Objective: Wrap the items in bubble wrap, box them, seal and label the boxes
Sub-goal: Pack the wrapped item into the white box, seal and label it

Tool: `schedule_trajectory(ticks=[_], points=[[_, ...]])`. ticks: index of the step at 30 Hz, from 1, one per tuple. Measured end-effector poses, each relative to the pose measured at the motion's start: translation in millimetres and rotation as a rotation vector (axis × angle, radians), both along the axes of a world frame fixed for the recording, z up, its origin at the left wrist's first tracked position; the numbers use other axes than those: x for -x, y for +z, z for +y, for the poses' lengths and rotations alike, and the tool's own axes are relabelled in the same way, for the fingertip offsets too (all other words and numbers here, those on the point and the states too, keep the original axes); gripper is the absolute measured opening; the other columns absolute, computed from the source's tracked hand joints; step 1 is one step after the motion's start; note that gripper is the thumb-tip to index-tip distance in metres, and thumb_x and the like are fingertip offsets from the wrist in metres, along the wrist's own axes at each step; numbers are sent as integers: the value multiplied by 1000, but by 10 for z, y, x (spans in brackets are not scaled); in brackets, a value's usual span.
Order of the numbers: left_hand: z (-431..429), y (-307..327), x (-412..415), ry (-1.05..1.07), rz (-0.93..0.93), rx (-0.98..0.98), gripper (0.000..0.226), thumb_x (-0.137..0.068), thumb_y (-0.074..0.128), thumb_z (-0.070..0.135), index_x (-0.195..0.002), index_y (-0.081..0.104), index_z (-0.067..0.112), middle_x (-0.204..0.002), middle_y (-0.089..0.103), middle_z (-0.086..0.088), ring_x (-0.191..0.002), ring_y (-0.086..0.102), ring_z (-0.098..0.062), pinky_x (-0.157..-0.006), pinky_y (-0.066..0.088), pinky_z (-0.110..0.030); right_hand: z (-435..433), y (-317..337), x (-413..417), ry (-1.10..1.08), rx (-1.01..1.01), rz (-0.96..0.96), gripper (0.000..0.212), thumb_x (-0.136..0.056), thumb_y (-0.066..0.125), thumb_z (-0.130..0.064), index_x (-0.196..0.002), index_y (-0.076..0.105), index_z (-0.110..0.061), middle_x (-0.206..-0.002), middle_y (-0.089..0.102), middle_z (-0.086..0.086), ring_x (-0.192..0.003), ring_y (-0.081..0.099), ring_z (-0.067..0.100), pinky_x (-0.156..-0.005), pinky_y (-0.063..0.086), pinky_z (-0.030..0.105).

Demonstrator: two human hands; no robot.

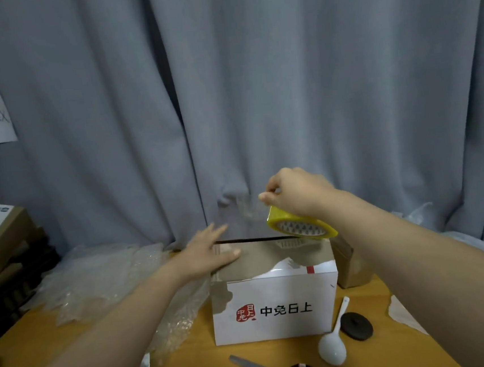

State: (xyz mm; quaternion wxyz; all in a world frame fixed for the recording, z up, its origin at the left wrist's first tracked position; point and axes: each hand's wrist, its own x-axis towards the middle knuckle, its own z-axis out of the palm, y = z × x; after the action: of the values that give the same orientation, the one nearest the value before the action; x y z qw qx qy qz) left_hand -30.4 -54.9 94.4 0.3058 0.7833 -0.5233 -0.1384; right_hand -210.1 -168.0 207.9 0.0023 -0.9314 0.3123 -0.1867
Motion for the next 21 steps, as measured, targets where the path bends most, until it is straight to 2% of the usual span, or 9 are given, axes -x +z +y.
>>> schedule_trajectory(ticks=[2,4,8,11,13,15,18,21], points=[[-83,-163,17,-15,66,10,65,-82,61,56,-138,45,28,-144,39,4,-136,32,-16,-110,25,-26,6,21,-36,7,-12,14,30,-93,51,-46,-102,69,-24,-109,67,1,-105,57,25,-75,37,31],[-190,-261,74,32,-32,92,46,-85,61,48,-127,56,29,-123,47,8,-125,37,-17,-103,27,-24,21,54,-78,31,-8,31,31,-94,50,-45,-100,70,-22,-105,67,0,-101,57,25,-73,35,30],[-283,-359,195,143,-59,161,37,-87,57,48,-120,61,31,-112,45,11,-119,31,-18,-97,20,-20,35,39,-238,70,-46,155,26,-90,55,-45,-92,70,-23,-99,65,-1,-94,57,23,-72,36,30],[-299,-397,224,216,-86,159,32,-85,57,54,-112,63,39,-106,43,16,-113,30,-12,-103,24,-33,3,-106,-406,80,-110,282,25,-90,57,-43,-86,71,-22,-94,61,1,-90,55,23,-74,39,31],[-308,-389,185,201,-71,155,30,-81,61,55,-107,65,40,-96,43,15,-109,36,-11,-103,29,-38,-19,-180,-501,72,-139,330,26,-90,57,-42,-87,73,-21,-94,64,1,-89,58,24,-74,41,32],[-282,-350,104,112,46,173,29,-78,66,52,-104,67,37,-93,45,13,-108,47,-14,-100,37,-36,-44,-192,-581,68,-147,353,27,-90,57,-43,-89,74,-22,-96,66,1,-90,60,24,-73,44,32],[-109,-283,-37,-77,403,152,26,-85,66,37,-107,69,25,-110,58,9,-111,55,-8,-100,40,-24,-91,-193,-645,77,-171,372,26,-89,58,-42,-86,74,-22,-92,67,0,-89,61,24,-77,48,34],[16,-208,-46,-86,726,230,30,-84,61,43,-98,73,19,-108,69,11,-102,60,3,-82,41,-11,-101,-191,-704,109,-178,416,24,-89,59,-37,-87,74,-19,-84,64,0,-85,60,23,-77,48,34]])
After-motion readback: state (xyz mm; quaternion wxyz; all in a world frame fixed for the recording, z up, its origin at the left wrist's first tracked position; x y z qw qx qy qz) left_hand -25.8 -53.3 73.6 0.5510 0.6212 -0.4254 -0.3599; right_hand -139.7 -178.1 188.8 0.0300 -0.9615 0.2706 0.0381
